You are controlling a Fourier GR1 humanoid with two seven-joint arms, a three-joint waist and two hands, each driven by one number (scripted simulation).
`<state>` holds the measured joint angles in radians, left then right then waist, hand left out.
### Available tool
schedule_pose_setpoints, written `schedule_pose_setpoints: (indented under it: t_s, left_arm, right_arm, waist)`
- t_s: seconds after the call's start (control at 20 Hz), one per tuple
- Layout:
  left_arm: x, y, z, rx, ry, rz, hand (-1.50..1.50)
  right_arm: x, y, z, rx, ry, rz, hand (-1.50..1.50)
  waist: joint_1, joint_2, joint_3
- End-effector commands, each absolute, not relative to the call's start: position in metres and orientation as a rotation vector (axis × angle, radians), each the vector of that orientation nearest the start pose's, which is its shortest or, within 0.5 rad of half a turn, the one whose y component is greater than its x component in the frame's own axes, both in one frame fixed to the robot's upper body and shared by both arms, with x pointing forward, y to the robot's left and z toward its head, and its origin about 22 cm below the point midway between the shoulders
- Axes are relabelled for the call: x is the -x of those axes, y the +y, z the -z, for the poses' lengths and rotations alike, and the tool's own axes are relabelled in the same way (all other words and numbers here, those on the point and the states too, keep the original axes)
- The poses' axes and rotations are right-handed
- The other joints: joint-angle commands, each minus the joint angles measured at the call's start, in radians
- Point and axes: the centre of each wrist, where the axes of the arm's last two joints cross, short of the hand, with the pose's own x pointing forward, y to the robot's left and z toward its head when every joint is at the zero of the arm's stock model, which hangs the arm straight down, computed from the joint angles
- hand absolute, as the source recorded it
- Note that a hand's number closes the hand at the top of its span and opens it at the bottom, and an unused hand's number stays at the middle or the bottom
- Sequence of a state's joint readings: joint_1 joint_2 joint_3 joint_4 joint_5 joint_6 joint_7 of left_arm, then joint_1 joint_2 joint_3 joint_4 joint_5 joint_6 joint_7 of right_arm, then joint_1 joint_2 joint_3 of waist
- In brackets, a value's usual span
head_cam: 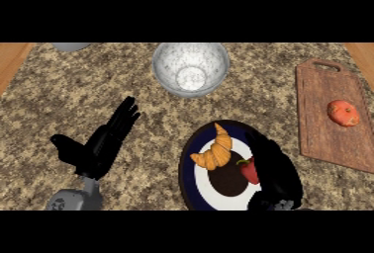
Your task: Pick the bell pepper from the plate and place it in the bowl
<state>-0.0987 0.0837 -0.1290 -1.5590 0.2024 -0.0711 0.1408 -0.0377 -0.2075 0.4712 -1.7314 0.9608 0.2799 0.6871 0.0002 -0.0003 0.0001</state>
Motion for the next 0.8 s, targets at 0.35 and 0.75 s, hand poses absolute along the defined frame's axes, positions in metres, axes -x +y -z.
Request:
schedule_pose_setpoints:
  t_s: [0.35, 0.75]
  left_arm:
    - [-0.260, 0.210, -0.029, 0.280, -1.481, 0.140, 0.00]
    - [-0.265, 0.207, -0.039, 0.256, -1.475, 0.134, 0.00]
  right_arm:
    - [-0.229, -0.148, -0.011, 0.804, -1.089, -1.156, 1.50]
    - [-0.236, -0.137, -0.007, 0.820, -1.133, -1.218, 1.50]
  waist:
    - [0.001, 0.000, 0.000]
    - [0.001, 0.000, 0.000]
